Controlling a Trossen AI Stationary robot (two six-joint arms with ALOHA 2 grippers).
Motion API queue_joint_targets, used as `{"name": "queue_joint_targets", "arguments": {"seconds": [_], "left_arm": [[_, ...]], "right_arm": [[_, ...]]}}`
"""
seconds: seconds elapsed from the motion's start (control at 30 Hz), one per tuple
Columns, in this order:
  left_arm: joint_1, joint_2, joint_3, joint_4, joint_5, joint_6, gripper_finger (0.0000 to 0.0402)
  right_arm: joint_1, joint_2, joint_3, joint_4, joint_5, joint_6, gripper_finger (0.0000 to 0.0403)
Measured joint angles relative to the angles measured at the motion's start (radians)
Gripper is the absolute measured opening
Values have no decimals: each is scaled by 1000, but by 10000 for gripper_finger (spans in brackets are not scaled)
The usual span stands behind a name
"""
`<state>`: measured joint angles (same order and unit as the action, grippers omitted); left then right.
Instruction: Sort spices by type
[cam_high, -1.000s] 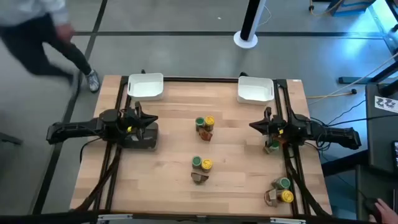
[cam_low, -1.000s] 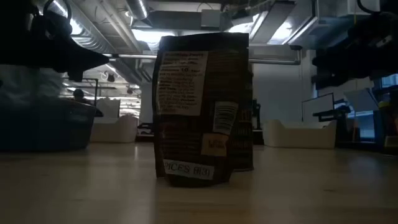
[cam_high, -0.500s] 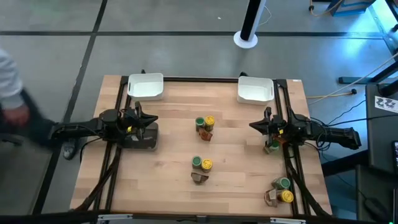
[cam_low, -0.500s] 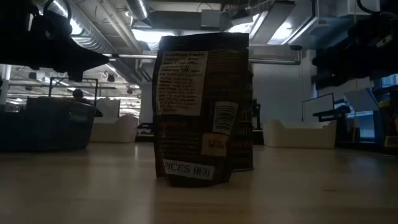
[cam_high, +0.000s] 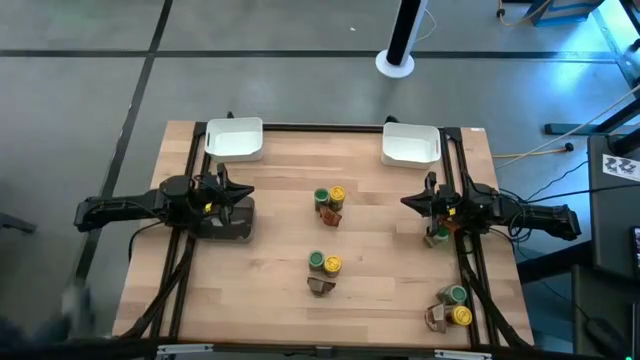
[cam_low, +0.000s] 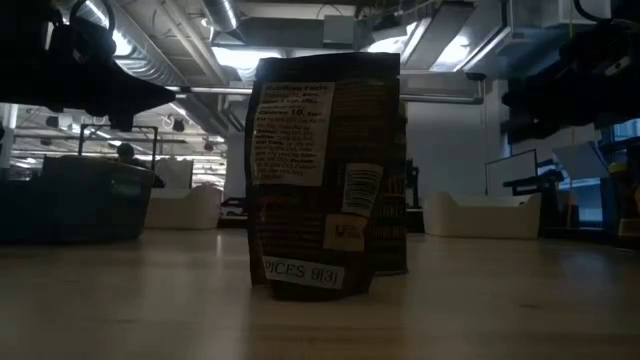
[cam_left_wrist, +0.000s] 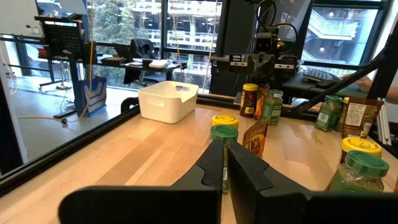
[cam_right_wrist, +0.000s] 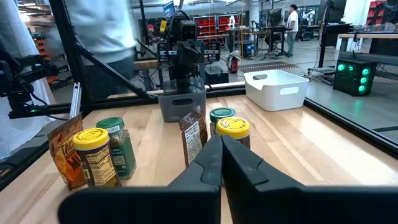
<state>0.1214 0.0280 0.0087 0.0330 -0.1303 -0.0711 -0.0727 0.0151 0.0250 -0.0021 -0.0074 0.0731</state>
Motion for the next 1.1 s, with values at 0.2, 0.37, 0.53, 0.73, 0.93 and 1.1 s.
{"name": "queue_joint_targets", "arguments": {"seconds": [0.2, 0.37, 0.53, 0.73, 0.93, 1.1], "left_arm": [[0, 0, 0, 0, 0, 0, 5], [0, 0, 0, 0, 0, 0, 5], [0, 0, 0, 0, 0, 0, 5], [0, 0, 0, 7, 0, 18, 5], [0, 0, 0, 13, 0, 148, 5], [0, 0, 0, 28, 0, 114, 5]], "right_arm": [[0, 0, 0, 0, 0, 0, 10], [0, 0, 0, 0, 0, 0, 10], [0, 0, 0, 0, 0, 0, 10], [0, 0, 0, 0, 0, 0, 10], [0, 0, 0, 0, 0, 0, 10], [0, 0, 0, 0, 0, 0, 10]]}}
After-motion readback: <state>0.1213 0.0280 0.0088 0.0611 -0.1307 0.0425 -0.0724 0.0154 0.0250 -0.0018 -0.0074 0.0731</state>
